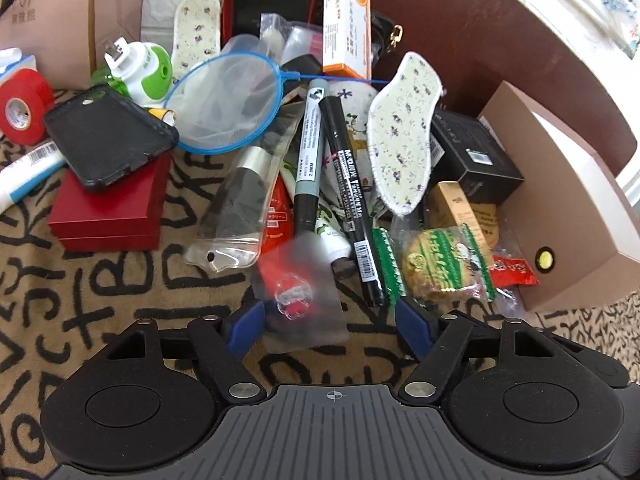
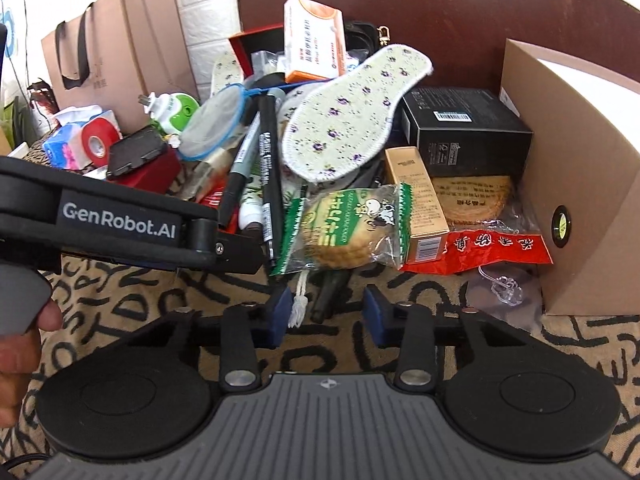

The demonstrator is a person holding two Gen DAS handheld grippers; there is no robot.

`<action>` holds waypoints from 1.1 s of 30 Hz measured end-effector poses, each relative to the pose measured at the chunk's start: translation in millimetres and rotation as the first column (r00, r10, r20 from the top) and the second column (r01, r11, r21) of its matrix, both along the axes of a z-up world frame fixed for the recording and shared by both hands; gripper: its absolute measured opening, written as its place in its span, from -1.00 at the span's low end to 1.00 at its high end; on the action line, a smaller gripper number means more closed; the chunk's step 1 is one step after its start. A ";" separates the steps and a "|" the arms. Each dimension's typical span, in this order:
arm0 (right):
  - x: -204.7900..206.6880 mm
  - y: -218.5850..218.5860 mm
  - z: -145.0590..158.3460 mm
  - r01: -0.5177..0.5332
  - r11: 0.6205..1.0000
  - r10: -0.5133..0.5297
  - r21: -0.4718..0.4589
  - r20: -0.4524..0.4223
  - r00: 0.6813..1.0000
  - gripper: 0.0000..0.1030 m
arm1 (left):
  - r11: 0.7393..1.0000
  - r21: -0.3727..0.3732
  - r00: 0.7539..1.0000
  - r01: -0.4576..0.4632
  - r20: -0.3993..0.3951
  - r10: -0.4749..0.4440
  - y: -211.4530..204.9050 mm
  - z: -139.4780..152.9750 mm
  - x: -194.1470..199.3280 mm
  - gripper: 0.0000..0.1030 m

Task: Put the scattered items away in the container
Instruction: 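Grasp the clear plastic hook packet with left tool while right tool grasps the black marker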

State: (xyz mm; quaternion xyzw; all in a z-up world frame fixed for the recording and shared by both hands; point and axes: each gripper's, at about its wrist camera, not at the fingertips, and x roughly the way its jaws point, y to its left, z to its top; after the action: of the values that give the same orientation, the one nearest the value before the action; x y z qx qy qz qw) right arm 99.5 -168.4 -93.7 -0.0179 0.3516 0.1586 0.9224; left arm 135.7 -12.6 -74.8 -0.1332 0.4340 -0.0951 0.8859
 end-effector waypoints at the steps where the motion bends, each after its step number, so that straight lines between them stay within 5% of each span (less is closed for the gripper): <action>1: 0.9 -0.5 -0.5 0.002 1.000 -0.002 0.000 0.001 1.000 -0.26 | 1.000 0.005 1.000 -0.002 -0.004 0.002 -0.1 -2.0 2.1 0.48; 5: 1.4 -0.5 0.1 -0.006 1.000 0.006 -0.008 -0.008 1.000 -0.59 | 0.999 0.024 0.999 -0.047 -0.011 0.047 7.9 -3.5 2.6 -0.06; 6: 0.6 -0.5 0.4 -0.011 1.000 0.010 -0.011 -0.011 1.000 -0.61 | 0.998 0.014 0.998 -0.057 -0.016 0.057 12.2 -4.0 2.1 -0.40; 8: -3.1 -0.6 1.1 -0.015 1.000 0.015 -0.016 -0.015 1.000 -0.68 | 0.997 -0.022 0.997 -0.070 -0.030 0.069 21.3 -4.2 -0.9 -0.50; 33: -125.8 -18.3 12.7 -0.150 0.989 0.148 -0.006 -0.137 0.979 -0.74 | 0.993 -0.041 0.990 0.112 -0.081 -0.115 8.4 4.6 -131.3 -0.51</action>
State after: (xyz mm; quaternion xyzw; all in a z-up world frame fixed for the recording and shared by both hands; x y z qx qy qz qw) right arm -26.2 -186.7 -81.0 -0.0411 0.4126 0.2252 0.8817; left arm 4.4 -4.2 -70.2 -0.1281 0.4756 -0.1476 0.8577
